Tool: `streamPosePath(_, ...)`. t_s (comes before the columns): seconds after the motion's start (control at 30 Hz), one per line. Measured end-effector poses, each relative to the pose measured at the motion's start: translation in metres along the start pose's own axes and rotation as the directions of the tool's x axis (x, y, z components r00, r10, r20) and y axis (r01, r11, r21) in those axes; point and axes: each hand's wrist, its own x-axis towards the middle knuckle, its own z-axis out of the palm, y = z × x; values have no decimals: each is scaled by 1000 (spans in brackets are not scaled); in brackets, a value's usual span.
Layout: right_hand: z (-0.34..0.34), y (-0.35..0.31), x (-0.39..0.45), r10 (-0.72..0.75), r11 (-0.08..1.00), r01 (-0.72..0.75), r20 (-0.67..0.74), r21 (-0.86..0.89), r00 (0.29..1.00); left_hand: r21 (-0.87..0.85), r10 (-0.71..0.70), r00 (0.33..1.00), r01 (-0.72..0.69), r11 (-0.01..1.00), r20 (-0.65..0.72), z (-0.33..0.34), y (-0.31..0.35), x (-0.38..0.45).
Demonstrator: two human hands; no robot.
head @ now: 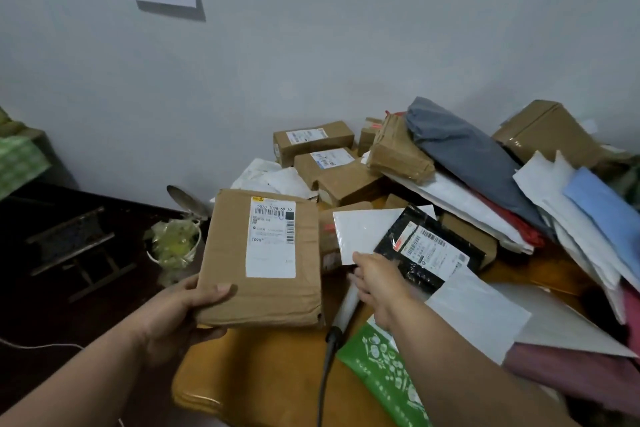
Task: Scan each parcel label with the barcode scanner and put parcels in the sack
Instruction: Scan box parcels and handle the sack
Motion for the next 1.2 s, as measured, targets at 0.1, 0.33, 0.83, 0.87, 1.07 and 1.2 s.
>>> streamPosePath(0.1, -2, 24, 16, 35, 986, -55, -130, -159, 991, -58, -4, 998, 0, 998, -64, -8, -16, 16)
streamPosePath(0.33, 16, 59, 51, 234, 947, -287, -307, -142, 923, -135, 12, 999, -18, 991, -43, -35, -36, 55)
streamPosePath(0.83, 47, 89, 61, 311, 950, -303, -317, 75, 896, -118, 0, 999, 4, 993, 32, -66, -57, 67)
streamPosePath(0.87, 51, 84, 44, 284, 959, -268, -315, 94, 905, -120, 2, 1000, 0, 993, 22, -68, -55, 65)
streamPosePath(1.07, 55, 73, -36, 161, 966, -122, -164, 227, 973, -110, 56, 998, -57, 992, -8, -72, -43, 47)
streamPosePath(1.2, 56, 50, -84, 46, 969, -48, 14, 242, 999, -116, 99, 995, -97, 989, 17, -68, -38, 31)
